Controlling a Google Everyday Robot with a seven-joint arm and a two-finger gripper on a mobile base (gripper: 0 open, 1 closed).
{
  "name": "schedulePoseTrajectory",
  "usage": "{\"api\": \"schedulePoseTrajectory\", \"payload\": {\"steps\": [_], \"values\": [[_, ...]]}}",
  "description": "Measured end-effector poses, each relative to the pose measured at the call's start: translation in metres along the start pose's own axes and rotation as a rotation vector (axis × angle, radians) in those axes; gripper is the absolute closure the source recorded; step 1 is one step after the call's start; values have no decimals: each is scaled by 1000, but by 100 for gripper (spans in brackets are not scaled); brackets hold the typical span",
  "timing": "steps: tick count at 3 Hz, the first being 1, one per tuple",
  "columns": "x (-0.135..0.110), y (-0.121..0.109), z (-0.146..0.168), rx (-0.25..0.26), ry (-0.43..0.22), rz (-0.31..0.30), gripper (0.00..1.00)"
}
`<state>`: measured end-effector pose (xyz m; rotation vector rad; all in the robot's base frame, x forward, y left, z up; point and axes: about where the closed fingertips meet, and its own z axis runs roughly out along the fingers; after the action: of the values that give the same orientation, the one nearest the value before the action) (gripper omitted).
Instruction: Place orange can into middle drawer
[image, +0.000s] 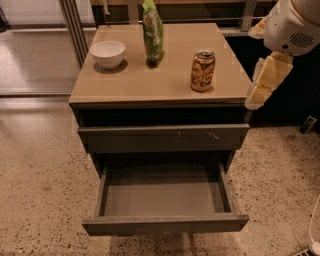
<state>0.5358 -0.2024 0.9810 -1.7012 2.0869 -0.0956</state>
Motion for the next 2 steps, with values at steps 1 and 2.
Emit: {"api": "schedulePoseTrajectory", "payload": {"steps": [1,2], "values": [[-19,-57,30,44,-67,-20,0],[-37,-100,73,64,-156,-25,0]]}}
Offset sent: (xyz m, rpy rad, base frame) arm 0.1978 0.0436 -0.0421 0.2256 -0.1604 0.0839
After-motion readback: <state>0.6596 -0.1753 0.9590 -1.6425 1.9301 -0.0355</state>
